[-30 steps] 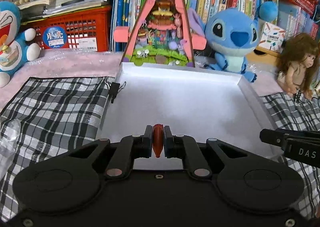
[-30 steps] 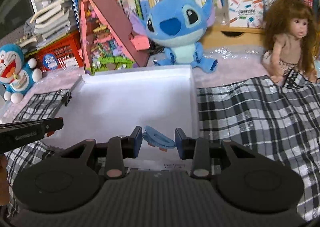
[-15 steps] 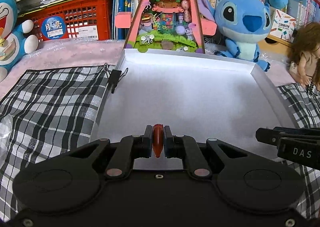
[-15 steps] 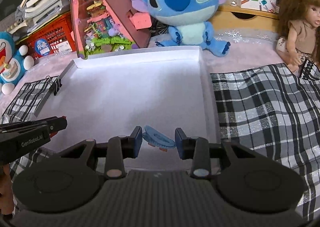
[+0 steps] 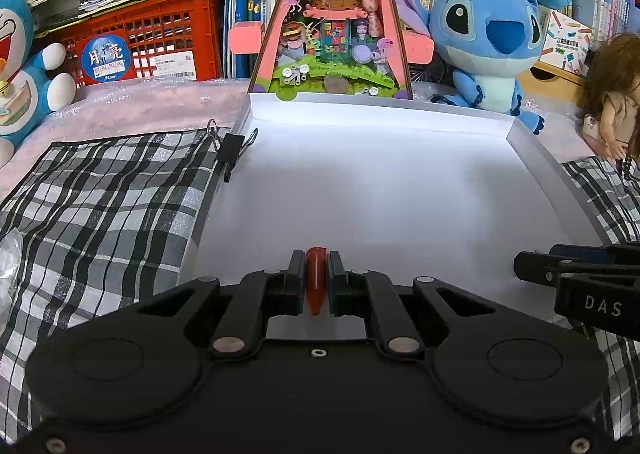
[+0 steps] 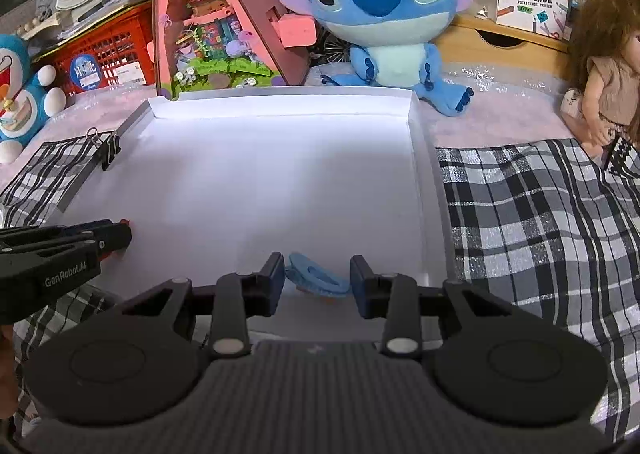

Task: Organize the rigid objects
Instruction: 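Open both tools to drop the carrot piece and clip in the box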

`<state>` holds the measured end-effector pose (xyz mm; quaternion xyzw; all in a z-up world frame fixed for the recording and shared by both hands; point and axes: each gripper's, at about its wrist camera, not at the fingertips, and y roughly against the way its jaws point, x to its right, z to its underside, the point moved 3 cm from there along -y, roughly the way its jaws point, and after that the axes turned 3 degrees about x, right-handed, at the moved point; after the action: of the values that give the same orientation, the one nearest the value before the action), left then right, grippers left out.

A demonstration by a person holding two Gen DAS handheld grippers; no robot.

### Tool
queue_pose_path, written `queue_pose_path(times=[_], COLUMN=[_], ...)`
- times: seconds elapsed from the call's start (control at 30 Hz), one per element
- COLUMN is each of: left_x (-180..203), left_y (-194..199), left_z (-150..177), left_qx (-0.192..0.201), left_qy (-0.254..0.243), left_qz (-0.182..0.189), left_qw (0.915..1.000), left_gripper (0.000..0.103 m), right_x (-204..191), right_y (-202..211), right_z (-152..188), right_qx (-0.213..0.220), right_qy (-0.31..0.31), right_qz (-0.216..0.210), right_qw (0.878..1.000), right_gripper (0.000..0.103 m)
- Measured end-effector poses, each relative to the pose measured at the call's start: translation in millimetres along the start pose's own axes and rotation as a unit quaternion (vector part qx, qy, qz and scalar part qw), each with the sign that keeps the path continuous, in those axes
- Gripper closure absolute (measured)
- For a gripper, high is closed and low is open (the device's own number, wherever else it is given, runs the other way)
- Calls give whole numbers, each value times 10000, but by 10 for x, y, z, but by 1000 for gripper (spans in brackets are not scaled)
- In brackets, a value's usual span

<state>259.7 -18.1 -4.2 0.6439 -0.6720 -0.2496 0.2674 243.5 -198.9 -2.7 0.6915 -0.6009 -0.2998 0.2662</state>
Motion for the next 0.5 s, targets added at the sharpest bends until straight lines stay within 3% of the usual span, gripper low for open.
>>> queue_pose_path(times=[0.17,0.23,0.37,0.5], left_x=[-1,2,19,53], left_y=[55,97,238,415], left_z=[6,7,13,37], left_qx=[50,95,275,478], left_qy=[-38,-50,-149,-366], left_qz=[35,47,19,-4], left_qw=[10000,9999,9995,9982], left_gripper=[88,84,61,51], right_x=[3,3,10,17], right_y=[19,49,151,285], right_z=[12,12,7,16], right_qx=[47,87,206,360], right_qy=[27,21,28,82], right_qz=[-21,-27,-77,-97], right_qw=[10000,10000,9998,9993], right_gripper=[58,48,44,35])
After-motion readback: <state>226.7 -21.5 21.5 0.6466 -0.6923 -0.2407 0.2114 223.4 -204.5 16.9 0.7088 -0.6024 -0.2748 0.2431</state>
